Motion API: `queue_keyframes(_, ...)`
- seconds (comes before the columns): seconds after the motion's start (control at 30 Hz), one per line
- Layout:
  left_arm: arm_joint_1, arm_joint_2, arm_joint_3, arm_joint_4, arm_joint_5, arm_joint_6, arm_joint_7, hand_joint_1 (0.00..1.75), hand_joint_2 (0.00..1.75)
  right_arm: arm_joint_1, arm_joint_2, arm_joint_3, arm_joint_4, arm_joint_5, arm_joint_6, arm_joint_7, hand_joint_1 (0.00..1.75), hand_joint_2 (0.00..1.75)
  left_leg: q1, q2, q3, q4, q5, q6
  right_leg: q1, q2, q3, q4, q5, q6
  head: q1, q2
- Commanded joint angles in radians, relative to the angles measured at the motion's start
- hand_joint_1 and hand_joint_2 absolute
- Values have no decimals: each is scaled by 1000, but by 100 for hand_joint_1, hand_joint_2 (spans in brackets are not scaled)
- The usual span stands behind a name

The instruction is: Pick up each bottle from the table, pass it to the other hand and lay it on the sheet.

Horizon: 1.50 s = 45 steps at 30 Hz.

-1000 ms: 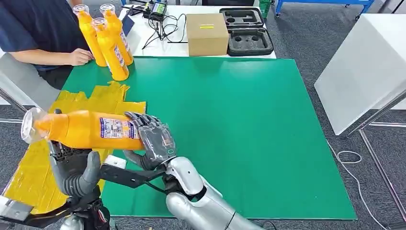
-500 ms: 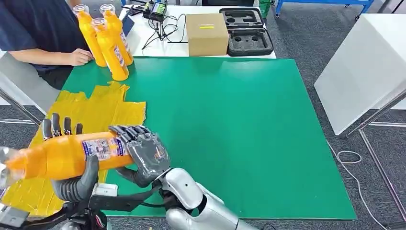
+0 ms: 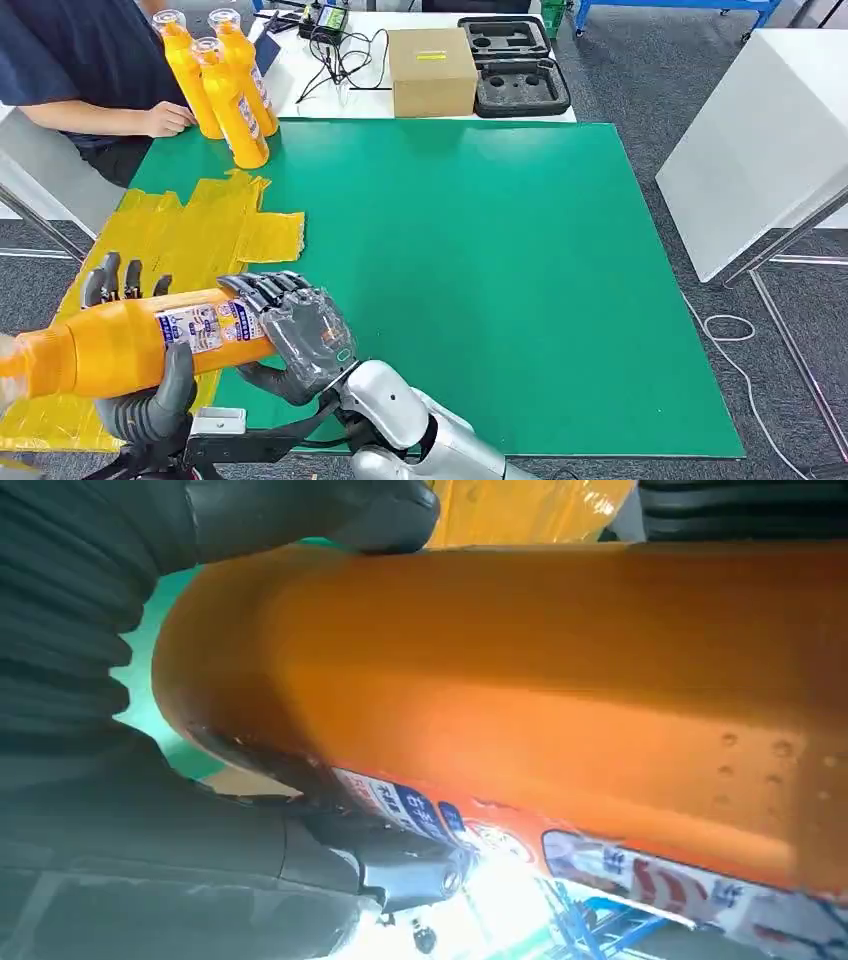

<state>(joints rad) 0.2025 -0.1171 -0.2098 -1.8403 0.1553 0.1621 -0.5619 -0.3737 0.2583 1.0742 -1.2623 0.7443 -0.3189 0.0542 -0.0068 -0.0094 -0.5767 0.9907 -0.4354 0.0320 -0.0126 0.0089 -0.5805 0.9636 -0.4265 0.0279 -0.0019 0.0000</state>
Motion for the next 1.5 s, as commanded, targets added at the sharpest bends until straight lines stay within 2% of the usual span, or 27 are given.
queue_keyframes(0.03,-19,-20,37,-5,-5,0,0,175,175,-1,-50,60,10,-1,20,-9,175,175,1,-1,5,-1,-2,-2,1,-2,6,-2,-2,-1,0,0)
queue_keyframes(0.33,6,-38,32,-48,6,-33,-4,175,175,53,-55,35,6,38,51,-15,175,175,1,-2,5,-1,-1,-2,2,-4,7,-2,-2,-1,0,0)
queue_keyframes(0.5,34,-46,40,-68,6,-37,-7,175,175,92,-78,-1,-13,73,27,-16,175,175,1,-2,4,-1,-1,-2,1,-3,5,-3,-1,-1,0,0)
queue_keyframes(0.53,44,-48,44,-75,4,-37,-10,175,175,104,-90,-18,-35,94,-3,-25,0,175,1,-2,5,-1,-1,-2,1,-4,6,-3,-2,-1,0,0)
queue_keyframes(0.6,59,-48,48,-85,4,-42,-14,175,175,126,-111,-51,-78,81,-6,-35,0,175,1,-2,4,-1,-1,-2,1,-4,5,-3,-1,-1,0,0)
queue_keyframes(0.63,63,-49,51,-87,4,-44,-15,175,175,134,-119,-63,-93,77,-4,-38,0,0,2,-2,6,-1,-2,-2,2,-4,8,-3,-2,-1,0,0)
queue_keyframes(0.93,102,-70,75,-111,-7,-78,-17,175,175,235,-181,-165,-211,133,-38,-40,0,0,0,-1,3,-1,-2,-2,0,-2,4,-2,-1,-1,0,0)
queue_keyframes(1.03,93,-73,92,-106,-21,-82,-18,175,175,272,-202,-201,-280,146,-61,-41,0,0,1,-2,4,0,-2,-2,1,-3,6,-2,-2,-1,0,0)
queue_keyframes(1.13,49,-82,135,-79,-119,-25,-41,175,175,320,-216,-247,-367,186,-78,-36,0,0,0,-3,2,0,-1,-1,0,-3,3,-1,-1,-1,0,0)
queue_keyframes(1.17,9,-80,162,-49,-245,47,-39,175,175,343,-216,-274,-408,216,-87,-23,0,0,1,-3,3,0,-2,-2,1,-5,5,-1,-2,-1,0,0)
queue_keyframes(1.27,-68,-68,188,21,-300,99,-37,175,175,369,-222,-302,-466,237,-77,-11,0,0,1,-6,3,-1,-1,-2,1,-7,5,-1,-2,-1,0,0)
queue_keyframes(1.3,-104,-65,198,59,-421,183,-37,175,175,379,-221,-317,-480,253,-85,-6,0,0,0,-5,1,-1,0,-1,0,-5,2,-1,-1,-1,0,0)
queue_keyframes(1.43,-289,-18,199,271,-840,484,-2,175,175,406,-227,-370,-546,256,-98,-5,0,0,2,-9,7,-1,-1,-4,2,-11,10,-2,-3,-2,0,0)
queue_keyframes(1.5,-307,-15,197,293,-839,488,0,175,175,408,-229,-373,-551,255,-94,-6,0,0,1,-14,5,-2,2,-3,1,-16,8,-2,-2,-2,0,0)
